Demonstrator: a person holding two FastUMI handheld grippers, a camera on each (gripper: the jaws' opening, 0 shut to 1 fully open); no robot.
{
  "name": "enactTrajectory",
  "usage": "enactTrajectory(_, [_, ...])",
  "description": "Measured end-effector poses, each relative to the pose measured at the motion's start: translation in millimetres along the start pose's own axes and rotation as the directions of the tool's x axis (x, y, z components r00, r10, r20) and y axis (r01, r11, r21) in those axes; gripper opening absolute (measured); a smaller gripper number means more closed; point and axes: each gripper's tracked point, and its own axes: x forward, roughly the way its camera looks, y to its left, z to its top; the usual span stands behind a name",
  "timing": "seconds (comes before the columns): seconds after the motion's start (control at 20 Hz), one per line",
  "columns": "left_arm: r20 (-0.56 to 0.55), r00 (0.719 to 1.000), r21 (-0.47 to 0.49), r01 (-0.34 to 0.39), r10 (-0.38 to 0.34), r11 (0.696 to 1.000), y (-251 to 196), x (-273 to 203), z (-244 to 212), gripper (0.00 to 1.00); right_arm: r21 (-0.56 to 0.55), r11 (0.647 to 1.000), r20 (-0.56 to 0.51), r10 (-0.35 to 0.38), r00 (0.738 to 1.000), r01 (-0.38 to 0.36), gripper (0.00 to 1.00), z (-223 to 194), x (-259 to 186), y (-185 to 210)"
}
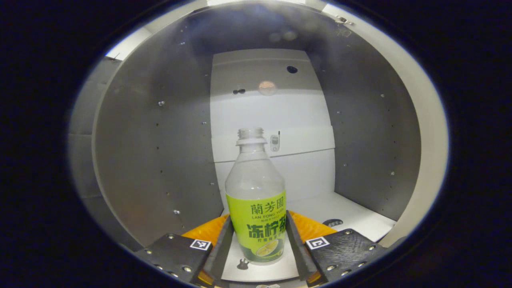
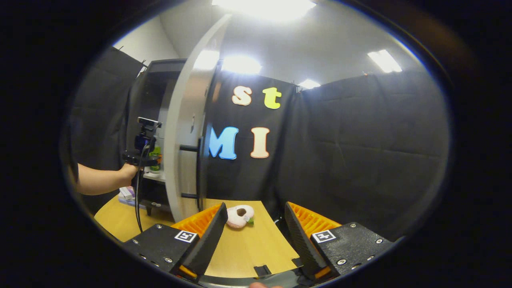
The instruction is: Open the cabinet door with the right hand, grasp the bottle in the cabinet with the left hand and place it on the coaster, then close the cabinet door with the right hand.
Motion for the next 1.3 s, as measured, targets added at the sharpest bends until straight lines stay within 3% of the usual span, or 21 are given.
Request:
enactTrajectory(0.15, [0.01, 1.0, -0.008, -0.013, 0.013, 1.0, 4.6, -12.3, 6.5, 0.66, 0.058, 0.998, -0.008, -0.036, 0.999, 0.036, 0.89, -8.5, 19.0, -15.9])
enactTrajectory(0.2, [0.022, 0.999, -0.006, -0.025, 0.025, 1.0, 8.6, -18.3, 11.6, 0.71, 0.06, 0.997, -0.015, -0.047, 0.999, 0.047, 0.89, -13.8, 26.4, -20.5])
enactTrajectory(0.35, [0.04, 0.998, -0.002, -0.045, 0.045, 0.999, 17.5, -47.2, 20.9, 0.62, 0.025, 0.995, -0.043, -0.095, 0.995, 0.096, 0.89, -30.7, 44.6, -36.6])
enactTrajectory(0.4, [0.045, 0.998, 0.001, -0.046, 0.046, 0.999, 19.4, -57.1, 25.2, 0.66, 0.024, 0.996, -0.041, -0.08, 0.996, 0.081, 0.89, -31.9, 48.5, -33.2])
enactTrajectory(0.45, [0.052, 0.997, 0.004, -0.051, 0.05, 0.999, 23.1, -69.1, 26.7, 0.62, 0.02, 0.998, -0.038, -0.06, 0.997, 0.061, 0.9, -33.1, 53.4, -28.5])
enactTrajectory(0.5, [0.059, 0.997, 0.0, -0.058, 0.058, 0.998, 27.2, -82.3, 28.1, 0.64, 0.009, 0.999, -0.034, -0.045, 0.998, 0.046, 0.9, -37.1, 59.3, -25.7])
enactTrajectory(0.7, [0.105, 0.987, -0.001, -0.123, 0.123, 0.992, 50.1, -143.6, 29.4, 0.7, -0.017, 1.0, 0.011, -0.002, 1.0, 0.002, 0.94, -37.6, 77.2, -19.9])
enactTrajectory(0.75, [0.127, 0.981, -0.001, -0.148, 0.147, 0.989, 56.6, -159.7, 30.8, 0.62, -0.008, 1.0, 0.026, -0.011, 1.0, 0.011, 0.95, -36.1, 83.0, -22.3])
enactTrajectory(0.9, [0.202, 0.952, -0.017, -0.232, 0.231, 0.972, 75.9, -209.7, 36.7, 0.7, 0.063, 0.996, 0.022, -0.068, 0.997, 0.066, 0.95, -35.0, 103.1, -25.4])
enactTrajectory(1.1, [0.224, 0.933, -0.032, -0.281, 0.281, 0.959, 82.1, -263.8, 12.5, 0.7, 0.138, 0.989, 0.031, -0.065, 0.997, 0.06, 0.95, -29.1, 128.1, -5.6])
enactTrajectory(1.2, [0.206, 0.926, -0.042, -0.315, 0.316, 0.948, 89.3, -288.3, -13.9, 0.7, 0.104, 0.994, 0.024, -0.038, 0.999, 0.036, 0.95, -33.8, 138.2, 7.9])
enactTrajectory(1.25, [0.204, 0.92, -0.044, -0.334, 0.336, 0.942, 94.9, -299.7, -29.1, 0.62, 0.08, 0.996, 0.029, -0.035, 0.999, 0.033, 0.95, -35.6, 140.1, 11.5])
enactTrajectory(1.3, [0.2, 0.914, -0.042, -0.353, 0.354, 0.935, 100.3, -312.7, -43.4, 0.62, 0.058, 0.998, 0.045, -0.029, 0.999, 0.026, 0.95, -35.7, 139.9, 16.8])
